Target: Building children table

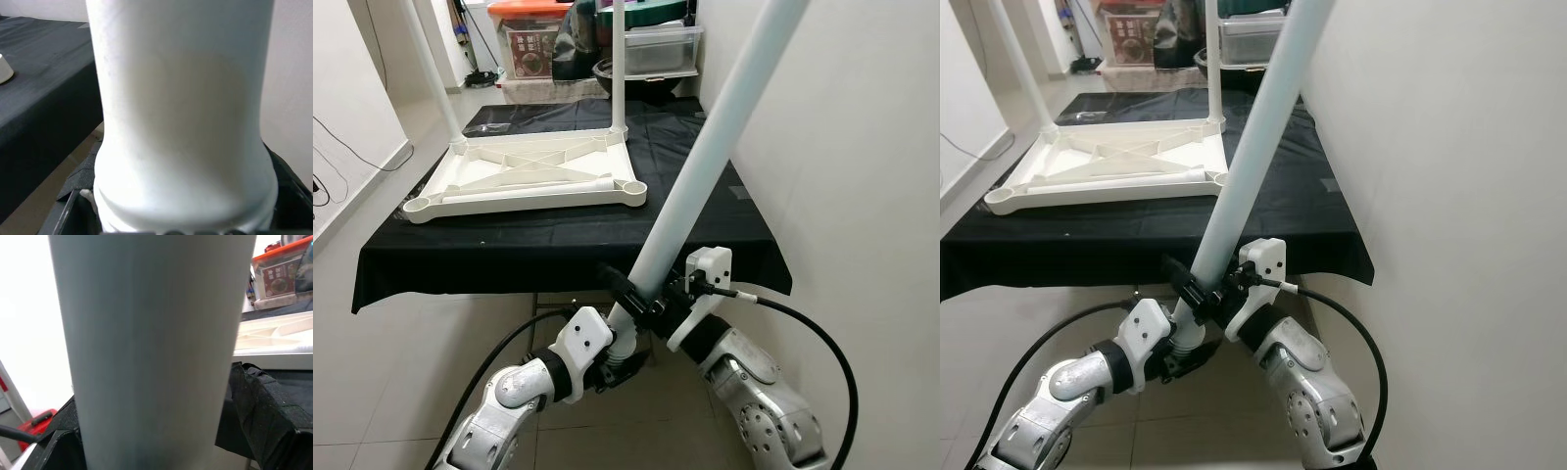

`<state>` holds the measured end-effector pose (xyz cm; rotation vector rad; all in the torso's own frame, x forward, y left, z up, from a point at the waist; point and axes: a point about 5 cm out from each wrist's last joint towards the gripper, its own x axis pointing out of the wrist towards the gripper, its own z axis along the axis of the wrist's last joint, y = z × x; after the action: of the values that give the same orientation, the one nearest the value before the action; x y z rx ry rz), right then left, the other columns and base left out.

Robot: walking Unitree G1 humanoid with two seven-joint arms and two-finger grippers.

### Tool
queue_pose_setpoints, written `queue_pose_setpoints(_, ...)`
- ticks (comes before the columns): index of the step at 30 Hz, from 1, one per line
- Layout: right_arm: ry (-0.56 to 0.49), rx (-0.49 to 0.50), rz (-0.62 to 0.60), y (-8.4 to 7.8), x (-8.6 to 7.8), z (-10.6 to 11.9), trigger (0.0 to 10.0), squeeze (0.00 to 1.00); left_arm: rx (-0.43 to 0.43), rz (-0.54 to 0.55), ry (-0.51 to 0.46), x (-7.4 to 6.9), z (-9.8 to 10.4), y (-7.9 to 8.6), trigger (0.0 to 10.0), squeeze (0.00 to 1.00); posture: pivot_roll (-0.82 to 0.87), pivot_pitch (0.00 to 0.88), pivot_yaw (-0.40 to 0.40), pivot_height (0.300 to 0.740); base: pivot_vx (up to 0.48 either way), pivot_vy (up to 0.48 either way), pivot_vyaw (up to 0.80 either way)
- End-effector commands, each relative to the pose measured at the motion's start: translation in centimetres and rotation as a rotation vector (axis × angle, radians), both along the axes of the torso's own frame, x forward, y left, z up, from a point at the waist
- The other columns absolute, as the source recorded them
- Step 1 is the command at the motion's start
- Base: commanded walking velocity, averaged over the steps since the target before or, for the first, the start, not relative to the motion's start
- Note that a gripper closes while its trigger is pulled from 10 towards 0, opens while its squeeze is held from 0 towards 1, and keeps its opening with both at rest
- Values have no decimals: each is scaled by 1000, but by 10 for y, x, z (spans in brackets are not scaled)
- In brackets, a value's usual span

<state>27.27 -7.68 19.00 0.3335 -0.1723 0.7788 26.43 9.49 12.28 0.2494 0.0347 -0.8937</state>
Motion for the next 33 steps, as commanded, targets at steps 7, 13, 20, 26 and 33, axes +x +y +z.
queue_pose_setpoints(7, 9, 4, 12, 0, -1, 1, 10000, 0, 34, -11, -6, -1, -4, 4, 10000, 0, 25, 65, -11, 740, 0, 0, 0)
queue_pose_setpoints(13, 12, 4, 24, 1, -2, 1, 10000, 0, 40, -18, -3, -2, -6, 4, 10000, 0, 26, 66, -12, 740, 0, 0, 0)
queue_pose_setpoints(20, 12, -5, 49, 4, -5, 0, 10000, 0, 52, -22, 5, -3, -8, 6, 10000, 0, 28, 65, -10, 740, 0, 0, 0)
queue_pose_setpoints(26, 13, -4, 56, 5, -6, 0, 0, 0, 57, -28, 4, -4, -9, 7, 10000, 0, 28, 65, -10, 740, 0, 0, 0)
queue_pose_setpoints(33, 15, -9, 59, 5, -7, -2, 0, 0, 63, -32, 1, -4, -10, 8, 10000, 0, 24, 59, -6, 740, 0, 0, 0)
